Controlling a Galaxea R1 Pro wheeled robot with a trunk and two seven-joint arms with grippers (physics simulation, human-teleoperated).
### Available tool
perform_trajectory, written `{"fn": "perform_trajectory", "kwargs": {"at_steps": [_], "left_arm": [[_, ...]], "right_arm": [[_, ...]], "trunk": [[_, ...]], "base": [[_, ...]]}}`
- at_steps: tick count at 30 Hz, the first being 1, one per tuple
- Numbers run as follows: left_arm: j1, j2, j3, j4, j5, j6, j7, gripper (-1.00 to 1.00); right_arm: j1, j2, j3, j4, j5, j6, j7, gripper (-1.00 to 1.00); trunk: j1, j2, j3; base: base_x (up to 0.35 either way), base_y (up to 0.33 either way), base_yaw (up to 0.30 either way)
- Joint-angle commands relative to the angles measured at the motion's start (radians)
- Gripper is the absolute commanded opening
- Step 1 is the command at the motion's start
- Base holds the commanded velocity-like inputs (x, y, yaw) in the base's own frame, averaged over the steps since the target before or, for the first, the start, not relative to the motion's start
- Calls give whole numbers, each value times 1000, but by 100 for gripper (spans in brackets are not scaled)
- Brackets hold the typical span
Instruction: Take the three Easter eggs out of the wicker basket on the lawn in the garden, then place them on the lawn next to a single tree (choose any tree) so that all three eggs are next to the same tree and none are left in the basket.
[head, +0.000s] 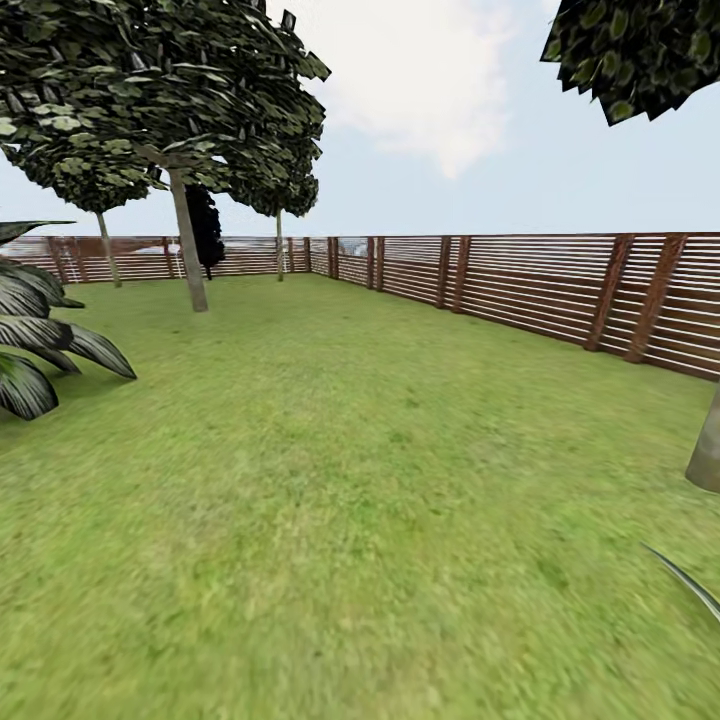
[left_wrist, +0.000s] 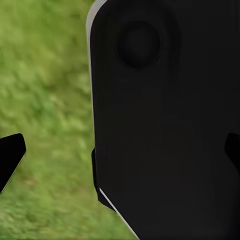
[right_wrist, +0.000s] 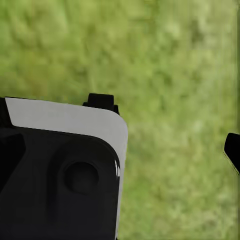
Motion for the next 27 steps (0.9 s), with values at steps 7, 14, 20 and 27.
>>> {"fn": "perform_trajectory", "kwargs": {"at_steps": [7, 14, 20, 27], "left_arm": [[1, 0, 0, -2, -1, -1, -1, 100], [1, 0, 0, -1, -1, -1, -1, 100], [1, 0, 0, -2, -1, -1, -1, 100], [1, 0, 0, -2, -1, -1, -1, 100]], "right_arm": [[-2, 0, 0, 4, 10, -6, -1, 100], [-2, 0, 0, 4, 10, -6, -1, 100], [-2, 0, 0, 4, 10, -6, -1, 100], [-2, 0, 1, 4, 10, -6, -1, 100]], "trunk": [[1, 0, -1], [1, 0, -1], [1, 0, -1], [1, 0, -1]], "base": [[337, 0, 0], [337, 0, 0], [337, 0, 0], [337, 0, 0]]}}
